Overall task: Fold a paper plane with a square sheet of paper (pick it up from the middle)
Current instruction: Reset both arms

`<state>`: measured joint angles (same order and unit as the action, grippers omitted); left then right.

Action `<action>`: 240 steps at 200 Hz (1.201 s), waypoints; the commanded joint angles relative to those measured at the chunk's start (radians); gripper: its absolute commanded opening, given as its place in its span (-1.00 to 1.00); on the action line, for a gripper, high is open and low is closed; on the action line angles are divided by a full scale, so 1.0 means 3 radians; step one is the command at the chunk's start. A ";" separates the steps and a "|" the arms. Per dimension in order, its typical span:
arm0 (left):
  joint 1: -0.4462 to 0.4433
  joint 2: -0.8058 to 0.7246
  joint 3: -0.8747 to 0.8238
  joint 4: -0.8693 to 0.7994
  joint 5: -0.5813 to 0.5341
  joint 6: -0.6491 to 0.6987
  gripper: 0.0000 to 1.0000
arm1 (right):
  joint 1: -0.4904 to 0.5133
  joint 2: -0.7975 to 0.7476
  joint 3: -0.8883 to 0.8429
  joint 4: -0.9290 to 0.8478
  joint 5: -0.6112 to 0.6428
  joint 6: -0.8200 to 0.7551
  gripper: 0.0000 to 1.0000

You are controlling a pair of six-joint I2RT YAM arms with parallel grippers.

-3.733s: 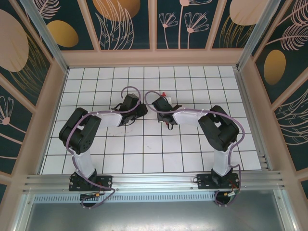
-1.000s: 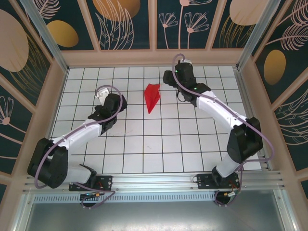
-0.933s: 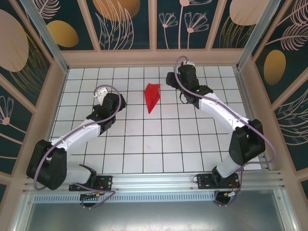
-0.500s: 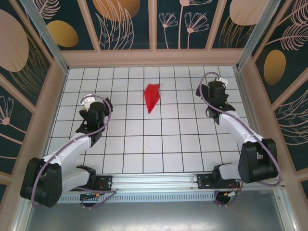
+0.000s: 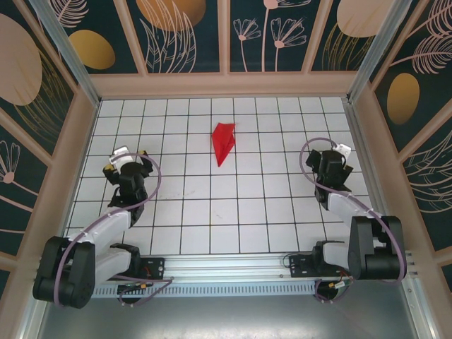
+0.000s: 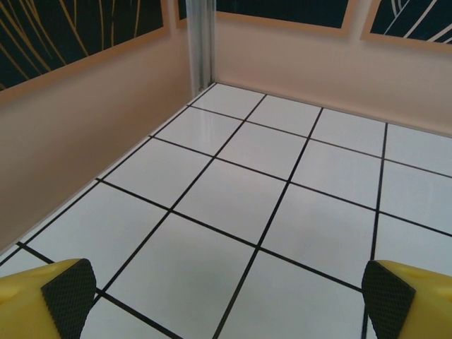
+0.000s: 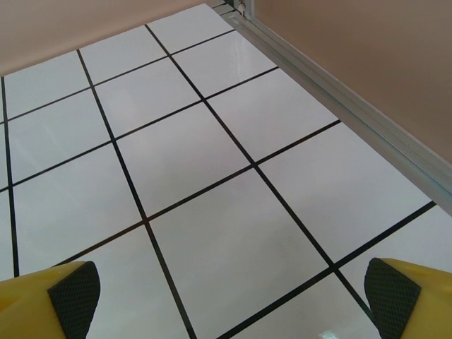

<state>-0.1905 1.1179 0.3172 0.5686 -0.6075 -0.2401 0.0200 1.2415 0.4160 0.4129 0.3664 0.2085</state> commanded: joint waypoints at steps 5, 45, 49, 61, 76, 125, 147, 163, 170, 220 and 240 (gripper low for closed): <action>0.0152 0.0128 -0.0222 0.0543 0.0304 0.0200 0.97 | -0.0021 0.0067 -0.0164 0.0751 -0.0086 -0.0269 0.98; 0.0416 0.0341 -0.0429 0.1330 0.0890 0.0362 0.97 | -0.0037 0.0227 -0.0347 0.1527 -0.0500 -0.0469 0.97; 0.0431 0.0364 -0.0440 0.1394 0.0931 0.0378 0.97 | -0.0044 0.0253 -0.0354 0.1566 -0.0538 -0.0470 0.98; 0.0487 0.0421 -0.0465 0.1580 0.1069 0.0434 0.97 | -0.0069 0.0334 -0.0390 0.1721 -0.0668 -0.0457 0.97; 0.0541 0.0491 -0.0488 0.1776 0.1222 0.0463 0.97 | -0.0096 0.0435 -0.0424 0.1892 -0.0799 -0.0448 0.97; 0.0630 0.0906 -0.0527 0.2508 0.1450 0.0445 0.97 | -0.0256 0.0673 -0.0459 0.2241 -0.1044 -0.0455 0.98; 0.0634 0.1261 -0.0496 0.2800 0.1429 0.0435 0.97 | -0.0257 0.0782 -0.0476 0.2361 -0.1155 -0.0499 0.98; 0.0634 0.1425 -0.0493 0.2945 0.1392 0.0421 0.97 | -0.0259 0.0812 -0.0487 0.2409 -0.1156 -0.0515 0.97; 0.0633 0.1401 -0.0483 0.2888 0.1381 0.0413 0.97 | -0.0257 0.0846 -0.0511 0.2495 -0.1159 -0.0525 0.98; 0.0635 0.1413 -0.0429 0.2796 0.1240 0.0391 0.97 | -0.0218 0.0988 -0.0612 0.2779 -0.1291 -0.0611 0.98; 0.0635 0.1407 -0.0442 0.2815 0.1232 0.0392 0.97 | -0.0194 0.0999 -0.0607 0.2772 -0.1271 -0.0631 0.98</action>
<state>-0.0063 1.5402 0.1719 1.3663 -0.2199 -0.1230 -0.0475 1.5276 0.2459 1.1595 0.0051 0.0456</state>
